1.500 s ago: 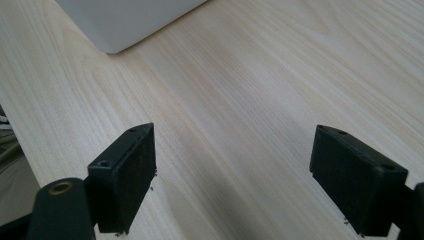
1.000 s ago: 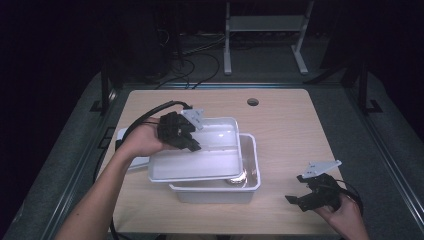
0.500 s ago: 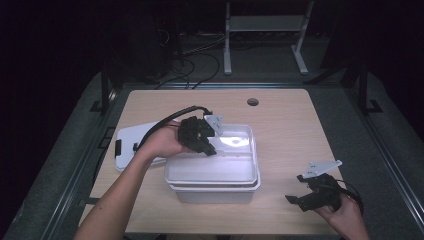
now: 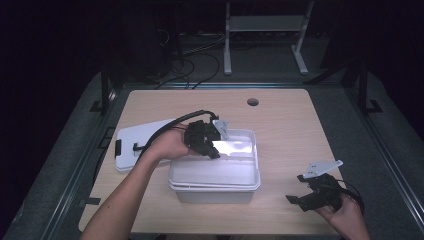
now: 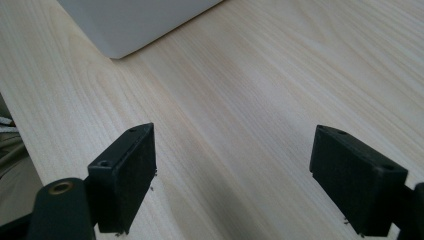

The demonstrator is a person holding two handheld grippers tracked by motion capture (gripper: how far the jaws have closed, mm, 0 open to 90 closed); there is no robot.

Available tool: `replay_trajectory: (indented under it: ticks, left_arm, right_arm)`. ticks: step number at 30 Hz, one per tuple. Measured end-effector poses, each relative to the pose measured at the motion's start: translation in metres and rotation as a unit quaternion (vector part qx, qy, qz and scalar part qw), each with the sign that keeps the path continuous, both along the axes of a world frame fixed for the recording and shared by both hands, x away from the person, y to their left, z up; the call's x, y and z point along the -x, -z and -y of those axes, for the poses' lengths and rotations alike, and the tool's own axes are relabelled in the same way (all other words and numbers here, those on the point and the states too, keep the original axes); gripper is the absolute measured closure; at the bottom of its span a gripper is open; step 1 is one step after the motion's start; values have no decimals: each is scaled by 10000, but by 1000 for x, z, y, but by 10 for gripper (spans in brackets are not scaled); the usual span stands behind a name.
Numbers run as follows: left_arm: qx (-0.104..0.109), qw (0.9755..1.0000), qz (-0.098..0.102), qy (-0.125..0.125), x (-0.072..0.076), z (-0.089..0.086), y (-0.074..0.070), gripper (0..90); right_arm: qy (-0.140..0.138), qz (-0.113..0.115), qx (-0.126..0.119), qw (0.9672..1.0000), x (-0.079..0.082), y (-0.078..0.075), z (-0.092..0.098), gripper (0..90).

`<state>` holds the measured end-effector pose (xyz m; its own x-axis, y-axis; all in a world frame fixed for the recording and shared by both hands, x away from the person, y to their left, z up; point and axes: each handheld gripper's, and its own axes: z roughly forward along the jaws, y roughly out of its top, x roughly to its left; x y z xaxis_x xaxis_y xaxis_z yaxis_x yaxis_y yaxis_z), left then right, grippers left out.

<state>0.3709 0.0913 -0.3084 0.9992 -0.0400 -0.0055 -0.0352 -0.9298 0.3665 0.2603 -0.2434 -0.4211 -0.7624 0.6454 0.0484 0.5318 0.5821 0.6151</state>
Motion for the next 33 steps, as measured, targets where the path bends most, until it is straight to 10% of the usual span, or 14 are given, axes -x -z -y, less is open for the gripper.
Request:
replay_trajectory:
  ticks: [15, 24, 33]
  left_arm:
    - [-170, 9998, -88, 33, -2, 3, 9, 885]
    - [64, 9998, -185, -41, -2, -3, 14, 848]
    - [594, 9980, 39, -201, 1, -34, -14, 707]
  right_arm:
    - [-13, -35, -1, 10000, 0, 1, -1, 182]
    - [-36, -49, 14, 10000, -1, 2, -2, 183]
    - [1, -59, 18, 10000, 0, 2, -1, 182]
